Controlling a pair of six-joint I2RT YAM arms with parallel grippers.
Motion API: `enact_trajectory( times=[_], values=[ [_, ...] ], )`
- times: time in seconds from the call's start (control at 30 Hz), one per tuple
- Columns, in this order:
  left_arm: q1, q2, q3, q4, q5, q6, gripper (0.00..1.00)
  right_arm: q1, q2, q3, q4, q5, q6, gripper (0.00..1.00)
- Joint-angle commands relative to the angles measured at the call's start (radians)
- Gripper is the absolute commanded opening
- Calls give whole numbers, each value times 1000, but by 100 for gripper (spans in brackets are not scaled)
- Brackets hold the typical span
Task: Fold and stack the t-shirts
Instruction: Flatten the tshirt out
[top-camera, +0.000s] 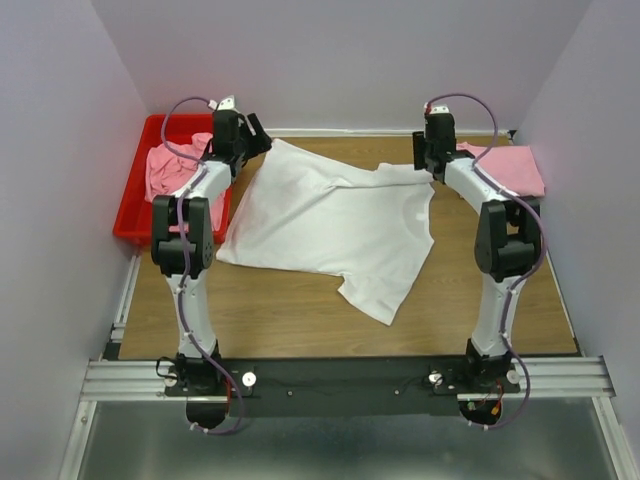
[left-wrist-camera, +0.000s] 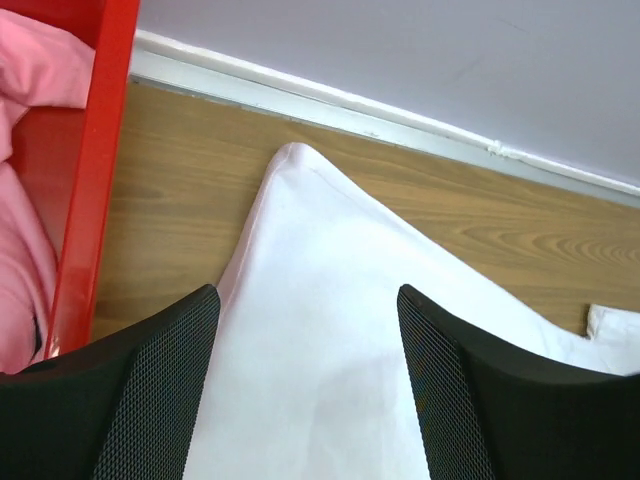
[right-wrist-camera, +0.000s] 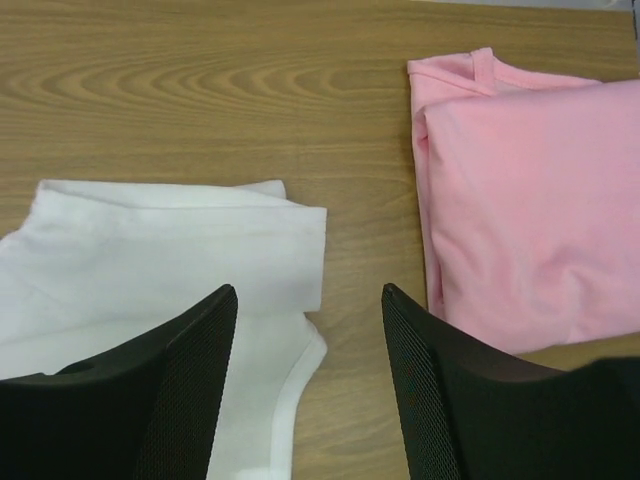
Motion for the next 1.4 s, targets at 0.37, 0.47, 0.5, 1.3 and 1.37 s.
enact_trajectory(
  times=[0.37,0.47,0.5,1.3,1.37],
  values=[
    [-86,-699,-462,-161,-177,137,77,-7,-392,-510,-88,-558,415,38],
    [-94,-845,-582,-173,-194,134,74,-7,-390,-578,-83,-578,431,34],
    [-94,-906,-648,-188,-192,132,74,-8,-390,-617,-80,-565,432,32],
    [-131,-1139,-1009,-358,-102,-1,71,-381,-602,-883,-48,-560,501,55],
    [-165,-1128,-1024,-365,-102,-18,71,-375,-643,-904,-51,-575,500,58]
  ],
)
